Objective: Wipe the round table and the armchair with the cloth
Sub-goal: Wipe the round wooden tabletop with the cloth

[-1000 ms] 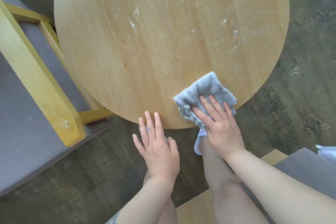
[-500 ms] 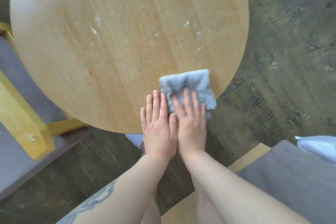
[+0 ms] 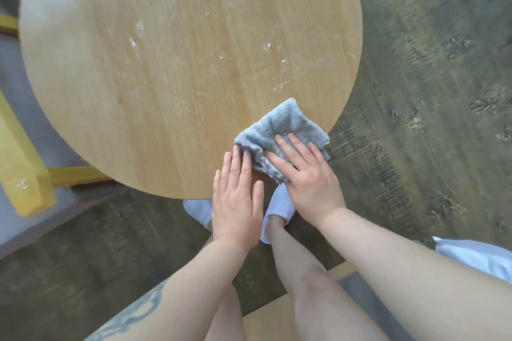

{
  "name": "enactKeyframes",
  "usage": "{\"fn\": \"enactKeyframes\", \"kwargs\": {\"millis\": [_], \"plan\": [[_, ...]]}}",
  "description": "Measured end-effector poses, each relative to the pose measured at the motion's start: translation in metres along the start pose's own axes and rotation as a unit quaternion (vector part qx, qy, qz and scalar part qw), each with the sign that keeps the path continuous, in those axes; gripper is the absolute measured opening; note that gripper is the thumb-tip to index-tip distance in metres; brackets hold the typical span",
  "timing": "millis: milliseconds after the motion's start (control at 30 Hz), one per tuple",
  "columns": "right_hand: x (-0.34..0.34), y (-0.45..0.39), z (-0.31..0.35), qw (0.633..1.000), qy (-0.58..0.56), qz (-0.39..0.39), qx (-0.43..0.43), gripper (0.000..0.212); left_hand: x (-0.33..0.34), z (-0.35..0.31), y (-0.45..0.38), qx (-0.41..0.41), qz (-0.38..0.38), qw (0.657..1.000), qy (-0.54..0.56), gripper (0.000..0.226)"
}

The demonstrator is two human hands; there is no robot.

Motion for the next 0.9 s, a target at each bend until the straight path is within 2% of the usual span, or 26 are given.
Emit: {"fn": "enactKeyframes", "kwargs": {"millis": [100, 133, 200, 267, 367, 400, 433, 500, 600, 733, 767, 833, 900], "plan": [[-0.008, -0.023, 0.014, 0.994, -0.007, -0.017, 0.105, 0.036, 0.007, -0.006, 0.001, -0.04, -0.02, 0.998, 0.033, 0.063], [-0.004, -0.022, 0.027, 0.995, 0.0, -0.016, 0.099, 0.028, 0.008, -0.008, 0.001, -0.058, -0.024, 0.997, 0.051, 0.064], [-0.001, -0.008, 0.037, 0.999, 0.028, 0.009, 0.033, 0.019, 0.01, -0.011, 0.001, -0.075, -0.022, 0.994, 0.077, 0.064], [-0.004, -0.001, 0.012, 0.998, 0.057, 0.015, 0.012, 0.027, 0.009, -0.01, 0.001, -0.067, -0.014, 0.995, 0.075, 0.064], [-0.009, -0.025, -0.009, 0.984, 0.081, -0.019, 0.155, 0.044, 0.01, -0.004, 0.0, -0.045, -0.021, 0.996, 0.074, 0.064], [-0.006, -0.033, 0.004, 0.983, 0.064, -0.032, 0.171, 0.047, 0.01, -0.003, 0.0, -0.054, -0.023, 0.995, 0.083, 0.064], [-0.001, -0.036, 0.021, 0.985, 0.048, -0.037, 0.159, 0.049, 0.009, -0.003, 0.001, -0.066, -0.027, 0.993, 0.097, 0.064], [0.009, -0.023, 0.052, 0.996, 0.035, -0.025, 0.075, 0.045, 0.008, -0.005, 0.003, -0.086, -0.034, 0.987, 0.133, 0.065], [0.0, -0.003, 0.028, 1.0, 0.028, 0.006, 0.007, 0.043, 0.008, -0.005, 0.002, -0.091, -0.037, 0.985, 0.145, 0.064], [-0.003, -0.031, -0.003, 0.989, 0.034, 0.007, 0.146, 0.036, 0.016, -0.016, 0.0, -0.135, -0.064, 0.976, 0.158, 0.063], [0.0, -0.032, 0.004, 0.992, 0.029, 0.009, 0.122, 0.038, 0.02, -0.021, -0.001, -0.152, -0.073, 0.972, 0.162, 0.064], [0.003, -0.011, 0.012, 0.998, 0.031, 0.051, -0.022, 0.049, 0.026, -0.031, -0.005, -0.189, -0.094, 0.965, 0.158, 0.065], [-0.008, 0.007, -0.021, 0.986, 0.053, 0.099, -0.126, 0.059, 0.032, -0.04, -0.008, -0.227, -0.116, 0.956, 0.145, 0.063]]}}
Point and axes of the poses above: each hand's wrist, its own y-axis away from the middle knuckle, its own x-axis out of the palm, z = x × y, the point moved 3 cm from there along -y, towards the middle knuckle, and after that the axes turned 12 degrees about -x, right-handed, at the moved point
